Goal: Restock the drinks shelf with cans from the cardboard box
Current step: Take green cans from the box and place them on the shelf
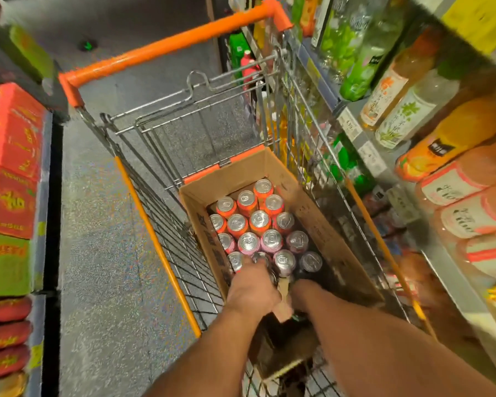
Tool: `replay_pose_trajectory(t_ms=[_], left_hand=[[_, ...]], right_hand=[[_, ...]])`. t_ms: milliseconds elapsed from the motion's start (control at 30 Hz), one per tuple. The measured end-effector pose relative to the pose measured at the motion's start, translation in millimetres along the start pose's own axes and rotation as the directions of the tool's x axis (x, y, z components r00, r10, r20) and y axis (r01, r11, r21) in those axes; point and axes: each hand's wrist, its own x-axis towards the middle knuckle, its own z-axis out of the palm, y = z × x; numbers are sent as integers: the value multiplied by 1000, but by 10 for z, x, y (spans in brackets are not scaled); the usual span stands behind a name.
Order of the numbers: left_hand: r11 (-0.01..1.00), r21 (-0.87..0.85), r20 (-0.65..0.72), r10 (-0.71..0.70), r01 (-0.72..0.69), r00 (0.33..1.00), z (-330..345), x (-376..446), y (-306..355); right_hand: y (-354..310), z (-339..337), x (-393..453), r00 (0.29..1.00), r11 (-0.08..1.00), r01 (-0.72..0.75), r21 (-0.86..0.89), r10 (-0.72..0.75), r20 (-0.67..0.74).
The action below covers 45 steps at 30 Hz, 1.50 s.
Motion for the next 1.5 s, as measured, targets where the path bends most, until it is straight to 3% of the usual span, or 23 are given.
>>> replay_pose_trajectory(t_ms=[133,267,400,533,733,900,1067,1233,1500], left_hand=[[993,49,-53,110,-107,993,-257,-276,37],[974,79,-109,219,-211,970,-531,-535,112],[942,99,-155,334,-322,930,-821,-929,153],[903,149,-165,425,-403,890,-1170,-1365,312],[747,164,-197,665,-644,721,-1639,-2211,826],[591,92,-254,792,-801,555,-1877,-3021,1289],[436,35,-284,867,-899,410,-1860,-3779,1760],[287,36,-269,925,-957,268,-1709,-4425,2203],[70,-37,-205,976,-997,76,-1512,-5281,2783]], right_hand=[[73,-15,-524,980,967,-32,252,80,-182],[68,-44,-1199,891,869,9,494,218,-399],[9,16,-2037,820,781,12,625,349,-453],[86,73,-2838,699,627,159,763,474,-536],[374,209,-3948,436,416,391,821,701,-564],[652,489,-4821,201,462,484,743,768,-608],[887,893,-5576,-7,464,538,704,838,-546],[1130,1266,-6231,-153,472,503,724,873,-463],[1373,1889,-7112,-316,472,493,731,880,-354]])
